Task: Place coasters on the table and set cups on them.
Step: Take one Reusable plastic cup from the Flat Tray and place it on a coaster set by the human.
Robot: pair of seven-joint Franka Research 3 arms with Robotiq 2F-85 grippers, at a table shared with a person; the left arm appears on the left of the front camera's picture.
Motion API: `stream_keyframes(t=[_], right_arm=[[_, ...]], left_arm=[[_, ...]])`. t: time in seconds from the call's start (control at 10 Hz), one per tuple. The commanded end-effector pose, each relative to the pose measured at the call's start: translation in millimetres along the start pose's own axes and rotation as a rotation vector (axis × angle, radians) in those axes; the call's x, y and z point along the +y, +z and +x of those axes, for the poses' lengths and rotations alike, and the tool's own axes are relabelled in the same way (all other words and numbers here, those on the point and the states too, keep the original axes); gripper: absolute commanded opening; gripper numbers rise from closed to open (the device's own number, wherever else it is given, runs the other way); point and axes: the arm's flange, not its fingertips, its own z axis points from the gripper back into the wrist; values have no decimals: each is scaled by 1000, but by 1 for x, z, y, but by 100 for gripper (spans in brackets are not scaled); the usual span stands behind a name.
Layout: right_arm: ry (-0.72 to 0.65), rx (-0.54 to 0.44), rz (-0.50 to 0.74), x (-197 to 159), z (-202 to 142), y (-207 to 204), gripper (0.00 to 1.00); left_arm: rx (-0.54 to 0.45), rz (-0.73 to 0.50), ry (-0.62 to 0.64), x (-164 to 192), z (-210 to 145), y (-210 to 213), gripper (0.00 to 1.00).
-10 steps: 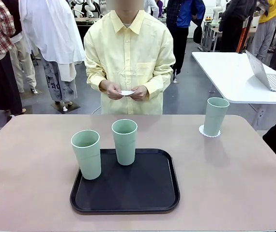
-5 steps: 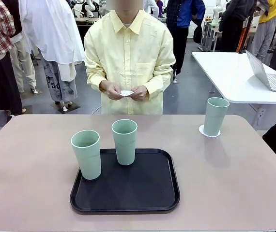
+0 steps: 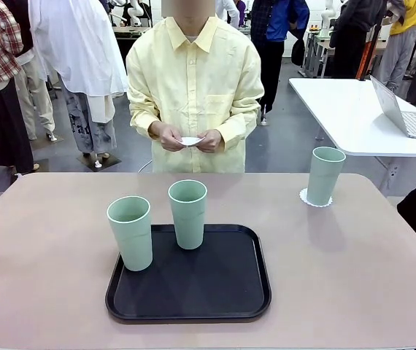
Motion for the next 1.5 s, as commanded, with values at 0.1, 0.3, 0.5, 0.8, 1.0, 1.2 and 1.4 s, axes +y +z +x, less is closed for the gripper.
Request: stream_keyframes(t=[0.1, 0.3, 0.5, 0.8, 1.0, 1.2, 1.4], right_arm=[[19, 7, 30, -4, 10, 2, 100], [60, 4, 19, 6, 13, -8, 100], [4, 20, 10, -5, 6, -6, 100], [4, 20, 10, -5, 6, -6, 100], [4, 20, 10, -5, 6, -6, 100], [4, 20, 10, -5, 6, -6, 100], [4, 20, 10, -5, 6, -6, 100]], left_arm=[[-12, -16, -18, 0, 0, 1, 100], [-12, -16, -18, 0, 0, 1, 100], [-12, -16, -18, 0, 0, 1, 100], [-12, -16, -18, 0, 0, 1, 100], [-12, -16, -18, 0, 0, 1, 100], [-12, -16, -18, 0, 0, 1, 100], [-12, -16, -18, 0, 0, 1, 100]])
